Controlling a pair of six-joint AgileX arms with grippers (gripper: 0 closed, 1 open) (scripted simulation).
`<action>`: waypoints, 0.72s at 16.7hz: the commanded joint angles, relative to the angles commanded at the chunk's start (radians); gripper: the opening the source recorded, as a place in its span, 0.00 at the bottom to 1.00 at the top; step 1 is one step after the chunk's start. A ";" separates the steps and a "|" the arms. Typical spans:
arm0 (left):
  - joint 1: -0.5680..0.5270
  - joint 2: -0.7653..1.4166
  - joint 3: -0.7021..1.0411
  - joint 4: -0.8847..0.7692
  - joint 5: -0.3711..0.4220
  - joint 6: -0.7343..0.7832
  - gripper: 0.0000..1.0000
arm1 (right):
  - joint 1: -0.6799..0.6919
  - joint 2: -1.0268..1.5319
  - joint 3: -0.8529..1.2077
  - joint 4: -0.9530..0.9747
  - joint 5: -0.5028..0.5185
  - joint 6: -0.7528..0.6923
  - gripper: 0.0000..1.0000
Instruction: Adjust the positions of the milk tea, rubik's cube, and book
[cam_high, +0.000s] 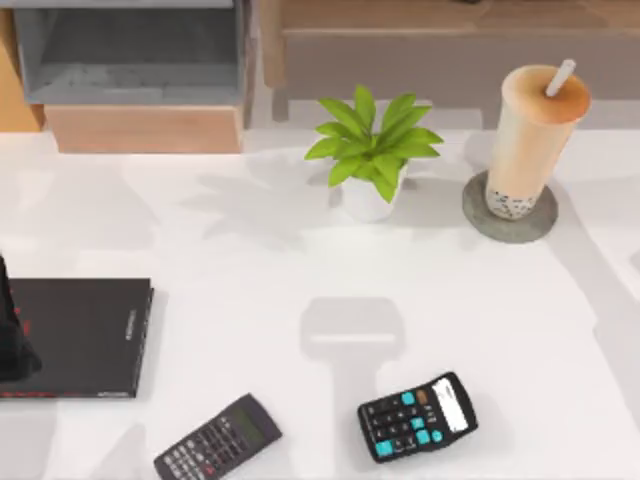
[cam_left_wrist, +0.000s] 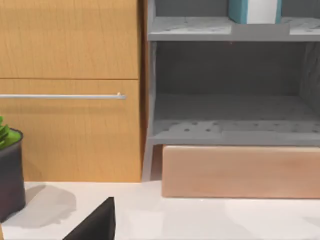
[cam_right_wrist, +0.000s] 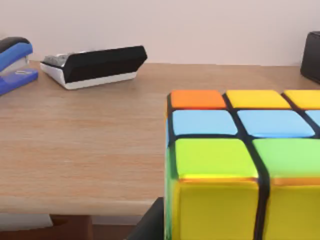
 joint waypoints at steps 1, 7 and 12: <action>0.000 0.000 0.000 0.000 0.000 0.000 1.00 | 0.008 0.007 0.011 0.013 0.010 0.008 0.00; 0.000 0.000 0.000 0.000 0.000 0.000 1.00 | 0.013 0.006 0.017 0.020 0.013 0.012 0.00; 0.000 0.000 0.000 0.000 0.000 0.000 1.00 | 0.073 0.099 0.186 0.108 -0.015 -0.016 0.00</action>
